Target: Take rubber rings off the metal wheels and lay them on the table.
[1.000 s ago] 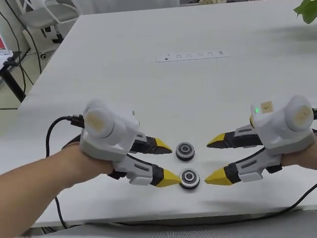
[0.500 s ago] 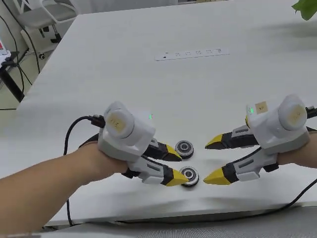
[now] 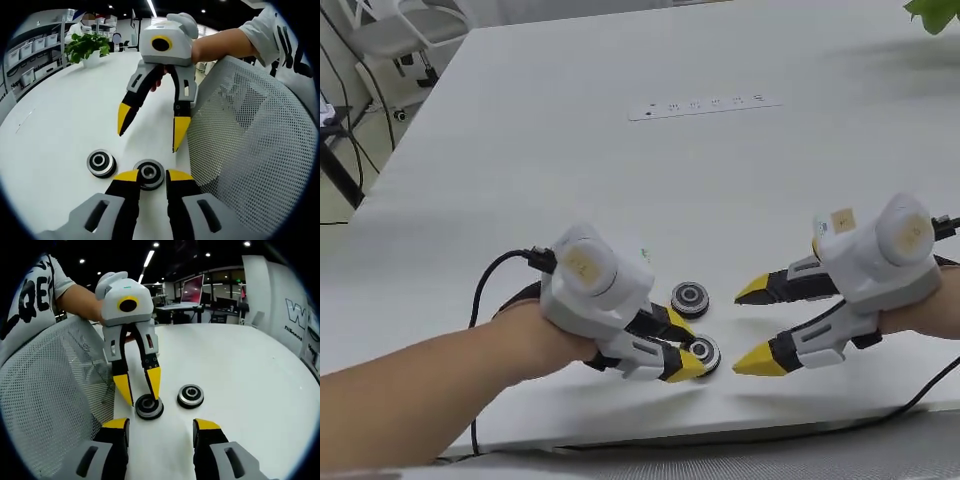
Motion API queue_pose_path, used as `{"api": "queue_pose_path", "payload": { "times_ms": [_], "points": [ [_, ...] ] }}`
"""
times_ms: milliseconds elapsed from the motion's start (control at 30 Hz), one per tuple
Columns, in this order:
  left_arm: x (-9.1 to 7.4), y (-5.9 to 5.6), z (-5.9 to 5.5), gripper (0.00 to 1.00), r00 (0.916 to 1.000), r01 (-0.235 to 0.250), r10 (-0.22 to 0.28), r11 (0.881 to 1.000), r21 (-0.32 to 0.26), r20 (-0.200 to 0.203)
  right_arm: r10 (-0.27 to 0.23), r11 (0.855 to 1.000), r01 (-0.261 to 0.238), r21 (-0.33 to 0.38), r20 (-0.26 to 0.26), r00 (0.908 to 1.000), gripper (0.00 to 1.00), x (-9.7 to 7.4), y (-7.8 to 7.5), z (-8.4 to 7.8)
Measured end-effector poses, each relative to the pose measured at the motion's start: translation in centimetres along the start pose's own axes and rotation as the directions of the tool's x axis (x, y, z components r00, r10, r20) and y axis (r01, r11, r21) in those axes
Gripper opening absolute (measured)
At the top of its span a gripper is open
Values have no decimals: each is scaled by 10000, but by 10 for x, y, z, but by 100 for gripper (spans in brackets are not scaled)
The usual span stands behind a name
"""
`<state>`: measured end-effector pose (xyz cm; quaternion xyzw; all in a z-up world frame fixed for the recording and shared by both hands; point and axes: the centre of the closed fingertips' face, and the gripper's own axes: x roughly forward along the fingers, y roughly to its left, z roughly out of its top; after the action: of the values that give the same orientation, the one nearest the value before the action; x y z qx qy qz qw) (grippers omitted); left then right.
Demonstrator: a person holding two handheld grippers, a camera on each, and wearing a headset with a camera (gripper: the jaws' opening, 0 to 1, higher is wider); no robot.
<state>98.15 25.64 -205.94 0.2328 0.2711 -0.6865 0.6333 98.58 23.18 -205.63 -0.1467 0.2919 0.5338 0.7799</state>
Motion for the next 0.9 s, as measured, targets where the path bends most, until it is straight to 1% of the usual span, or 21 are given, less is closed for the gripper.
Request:
{"api": "queue_pose_path", "payload": {
  "times_ms": [133, 233, 367, 533, 767, 900],
  "points": [
    [1, 1, 0, 12, 9998, -186, 185, 9996, 213, 29, 11, 10000, -11, 36, 21, 10000, 49, 1, 0, 0],
    [1, 2, -1, 10, 9993, -374, 374, 9975, 601, 21, 44, 9999, -44, 90, -7, 10000, 48, 3, 1, -2],
    [1, 3, -1, 8, 9988, -477, 472, 9970, 606, 97, 114, 9999, -114, 92, -71, 9999, 47, 6, 3, -5],
    [2, 2, 0, 8, 9978, -660, 650, 9932, 962, 130, 143, 9999, -143, 24, -83, 9999, 45, 9, 5, -6],
    [1, 3, 0, 8, 9970, -753, 733, 9930, 912, 251, 54, 9999, -57, 155, 191, 9998, 38, 14, 4, 0],
    [1, 4, 0, 8, 9966, -761, 732, 9933, 866, 366, 239, 9994, -242, 261, 119, 9996, 36, 22, 8, -3]
  ]
}}
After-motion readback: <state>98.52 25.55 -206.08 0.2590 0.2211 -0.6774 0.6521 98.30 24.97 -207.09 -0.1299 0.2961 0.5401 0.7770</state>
